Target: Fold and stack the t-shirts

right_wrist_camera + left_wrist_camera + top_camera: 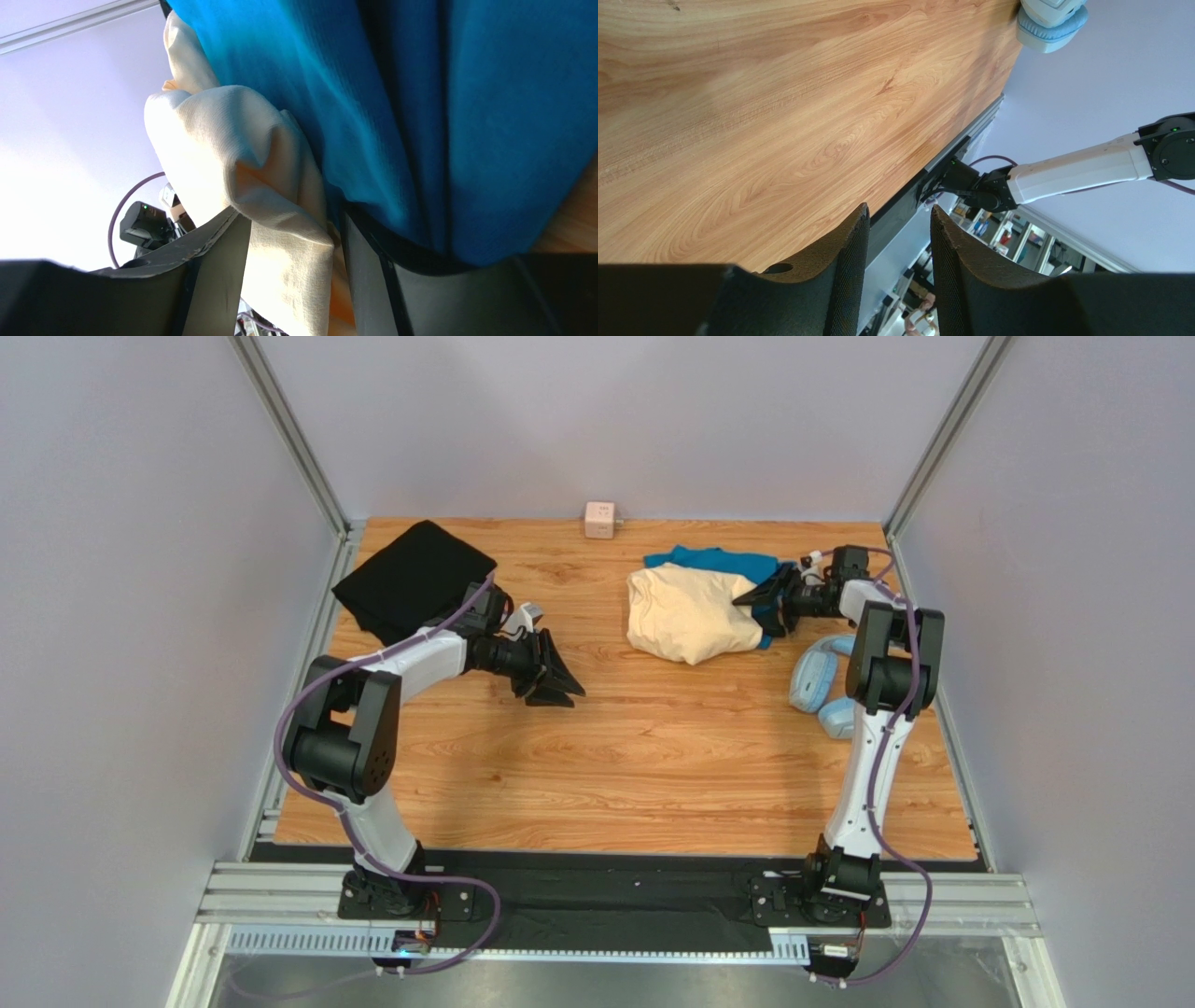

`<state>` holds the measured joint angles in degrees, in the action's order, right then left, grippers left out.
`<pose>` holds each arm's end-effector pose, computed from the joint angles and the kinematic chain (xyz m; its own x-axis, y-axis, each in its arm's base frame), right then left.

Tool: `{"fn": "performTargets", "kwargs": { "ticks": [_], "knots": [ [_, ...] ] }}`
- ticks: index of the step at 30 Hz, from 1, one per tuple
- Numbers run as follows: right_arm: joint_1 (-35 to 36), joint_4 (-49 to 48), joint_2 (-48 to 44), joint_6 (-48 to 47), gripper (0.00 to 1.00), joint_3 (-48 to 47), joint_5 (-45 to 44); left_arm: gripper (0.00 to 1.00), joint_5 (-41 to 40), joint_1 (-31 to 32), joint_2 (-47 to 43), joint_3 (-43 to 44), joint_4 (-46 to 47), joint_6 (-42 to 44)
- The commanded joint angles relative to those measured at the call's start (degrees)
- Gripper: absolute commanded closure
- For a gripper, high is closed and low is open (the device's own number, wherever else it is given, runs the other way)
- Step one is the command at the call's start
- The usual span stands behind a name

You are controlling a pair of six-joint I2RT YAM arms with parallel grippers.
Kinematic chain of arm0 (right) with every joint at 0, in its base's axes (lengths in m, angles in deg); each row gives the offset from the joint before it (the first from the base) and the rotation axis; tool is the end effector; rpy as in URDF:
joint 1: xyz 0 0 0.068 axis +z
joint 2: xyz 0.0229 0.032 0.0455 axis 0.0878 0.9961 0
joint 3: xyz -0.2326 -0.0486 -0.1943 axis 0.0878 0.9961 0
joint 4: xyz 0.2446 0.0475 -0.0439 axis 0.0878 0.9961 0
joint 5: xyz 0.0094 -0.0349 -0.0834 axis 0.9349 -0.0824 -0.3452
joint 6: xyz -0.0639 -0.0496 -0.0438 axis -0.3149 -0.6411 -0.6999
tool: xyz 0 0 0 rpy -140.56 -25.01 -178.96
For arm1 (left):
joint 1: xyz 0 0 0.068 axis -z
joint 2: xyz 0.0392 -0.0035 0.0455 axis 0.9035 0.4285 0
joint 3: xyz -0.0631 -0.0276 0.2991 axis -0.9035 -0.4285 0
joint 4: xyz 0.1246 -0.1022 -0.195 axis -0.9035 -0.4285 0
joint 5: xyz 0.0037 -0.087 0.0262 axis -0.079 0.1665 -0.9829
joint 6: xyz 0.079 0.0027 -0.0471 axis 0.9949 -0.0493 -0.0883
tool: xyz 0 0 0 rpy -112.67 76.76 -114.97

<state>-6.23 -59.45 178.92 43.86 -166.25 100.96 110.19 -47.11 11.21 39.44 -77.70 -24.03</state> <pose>0.5236 -0.0321 0.1127 -0.8698 0.4838 0.0966 0.2987 0.3606 0.8836 0.3253 -0.1679 0.1931 -0.9756 -0.1857 0.1175 -0.2019 0.5465 -0.8127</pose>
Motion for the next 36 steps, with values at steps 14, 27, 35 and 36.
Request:
{"fn": "performTargets", "kwargs": {
  "ticks": [14, 27, 35, 36],
  "knots": [
    [5.81, -5.34, -2.1, 5.1, 0.39, -2.72, 4.19, 0.57, 0.05, -0.03, 0.43, -0.63, 0.34, 1.07],
    [9.6, -6.84, -1.81, 5.63, 1.0, -6.85, 3.14, 0.57, 0.14, -0.03, 0.79, -1.33, -0.63, 2.47],
    [9.51, -7.54, -9.56, 7.03, 1.0, -13.43, 0.68, 0.57, 0.23, -0.03, 1.67, -0.45, -0.28, 2.21],
    [9.34, -7.54, -10.0, 7.47, 1.0, -15.79, 0.15, 0.57, 0.23, -0.03, 1.75, -0.37, -0.36, 2.21]
  ]
}}
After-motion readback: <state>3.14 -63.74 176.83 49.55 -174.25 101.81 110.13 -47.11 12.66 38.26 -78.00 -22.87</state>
